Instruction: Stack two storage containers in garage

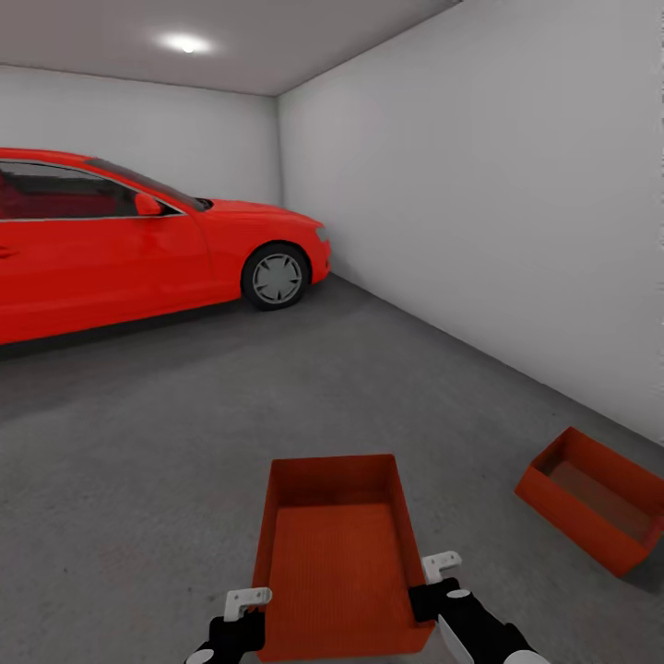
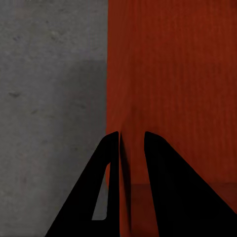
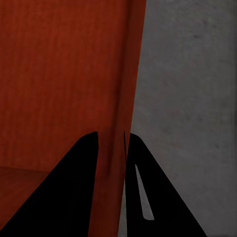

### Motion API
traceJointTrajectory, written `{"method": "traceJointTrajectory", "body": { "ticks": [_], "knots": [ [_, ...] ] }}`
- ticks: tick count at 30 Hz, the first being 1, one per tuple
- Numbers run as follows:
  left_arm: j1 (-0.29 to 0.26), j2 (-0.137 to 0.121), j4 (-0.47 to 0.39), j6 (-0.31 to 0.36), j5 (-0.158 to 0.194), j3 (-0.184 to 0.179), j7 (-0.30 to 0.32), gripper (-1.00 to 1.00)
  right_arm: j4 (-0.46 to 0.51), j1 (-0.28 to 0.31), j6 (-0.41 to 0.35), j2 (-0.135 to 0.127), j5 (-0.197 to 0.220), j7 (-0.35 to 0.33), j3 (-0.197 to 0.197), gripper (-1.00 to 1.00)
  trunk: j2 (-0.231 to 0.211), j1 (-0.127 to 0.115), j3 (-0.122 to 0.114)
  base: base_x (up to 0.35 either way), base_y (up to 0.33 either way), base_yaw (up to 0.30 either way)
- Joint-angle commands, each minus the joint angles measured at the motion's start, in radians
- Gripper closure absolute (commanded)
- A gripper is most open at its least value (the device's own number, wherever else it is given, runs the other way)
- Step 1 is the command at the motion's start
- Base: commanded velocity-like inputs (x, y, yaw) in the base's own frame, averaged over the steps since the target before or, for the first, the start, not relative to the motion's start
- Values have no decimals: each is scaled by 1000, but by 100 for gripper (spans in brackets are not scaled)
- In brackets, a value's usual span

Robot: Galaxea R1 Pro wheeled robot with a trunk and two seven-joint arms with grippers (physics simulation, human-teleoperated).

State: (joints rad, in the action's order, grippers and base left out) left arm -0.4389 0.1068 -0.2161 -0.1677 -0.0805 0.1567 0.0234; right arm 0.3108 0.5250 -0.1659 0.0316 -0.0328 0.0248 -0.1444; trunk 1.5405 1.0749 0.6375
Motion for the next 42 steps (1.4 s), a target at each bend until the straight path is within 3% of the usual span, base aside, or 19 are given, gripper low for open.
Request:
{"method": "traceJointTrajectory", "body": {
  "ticks": [1, 26, 35, 42],
  "knots": [
    [-1, -12, 4, -4, -13, 1, -3, 100, 4, 0, 45, -18, -16, -55, -41, 100, 0, 0, 1, 0, 0, -71],
    [-1, -12, 7, 0, -12, 1, -3, 100, 4, 0, 45, -18, -15, -55, -41, 100, -161, -88, -71, 0, 0, -8],
    [-1, -13, 5, -2, -9, 1, -3, 100, 4, 0, 45, -18, -15, -55, -41, 100, -161, -88, -71, 0, 0, -21],
    [-1, -13, 6, 0, -9, 1, -2, 100, 3, 0, 45, -18, -15, -55, -41, 100, -161, -88, -71, 119, 0, -226]
  ]
}}
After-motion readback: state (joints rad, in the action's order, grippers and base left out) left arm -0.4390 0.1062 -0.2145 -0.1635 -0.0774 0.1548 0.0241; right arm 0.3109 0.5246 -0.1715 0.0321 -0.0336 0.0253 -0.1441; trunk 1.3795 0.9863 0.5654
